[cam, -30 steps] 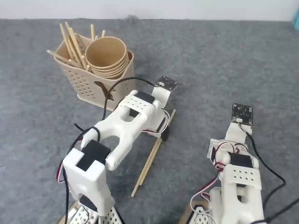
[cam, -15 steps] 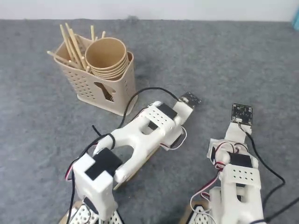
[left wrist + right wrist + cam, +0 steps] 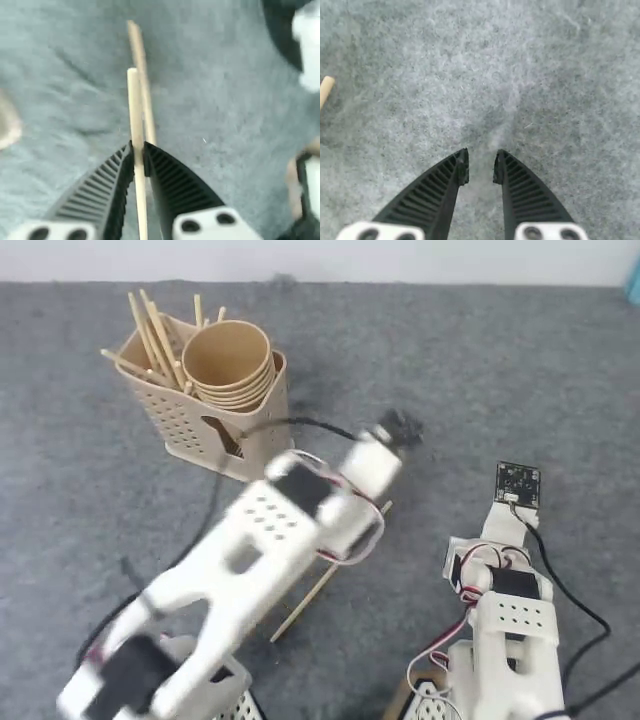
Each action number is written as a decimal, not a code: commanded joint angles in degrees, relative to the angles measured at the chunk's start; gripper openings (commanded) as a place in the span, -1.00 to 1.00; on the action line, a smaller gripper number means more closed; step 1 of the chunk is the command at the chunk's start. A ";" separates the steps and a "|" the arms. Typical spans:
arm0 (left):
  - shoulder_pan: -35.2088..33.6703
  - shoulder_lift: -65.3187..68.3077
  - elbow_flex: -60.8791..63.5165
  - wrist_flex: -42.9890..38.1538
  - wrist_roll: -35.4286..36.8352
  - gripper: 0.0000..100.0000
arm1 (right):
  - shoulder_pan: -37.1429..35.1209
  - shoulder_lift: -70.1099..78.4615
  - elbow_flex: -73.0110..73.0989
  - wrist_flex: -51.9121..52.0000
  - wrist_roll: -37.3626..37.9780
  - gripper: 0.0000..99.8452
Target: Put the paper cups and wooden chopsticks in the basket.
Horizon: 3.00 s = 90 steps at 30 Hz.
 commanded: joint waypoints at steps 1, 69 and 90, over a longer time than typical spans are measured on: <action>-5.63 -12.22 0.04 -2.64 -0.62 -0.98 | 0.92 -1.19 -0.35 -1.10 0.88 -0.82; -46.95 -47.30 -7.96 -23.21 4.48 -0.39 | 0.92 -1.19 -0.18 -1.01 0.88 -0.82; -6.51 -18.64 -8.66 10.64 0.09 -0.49 | 4.70 -1.19 -0.70 -1.45 0.62 -0.82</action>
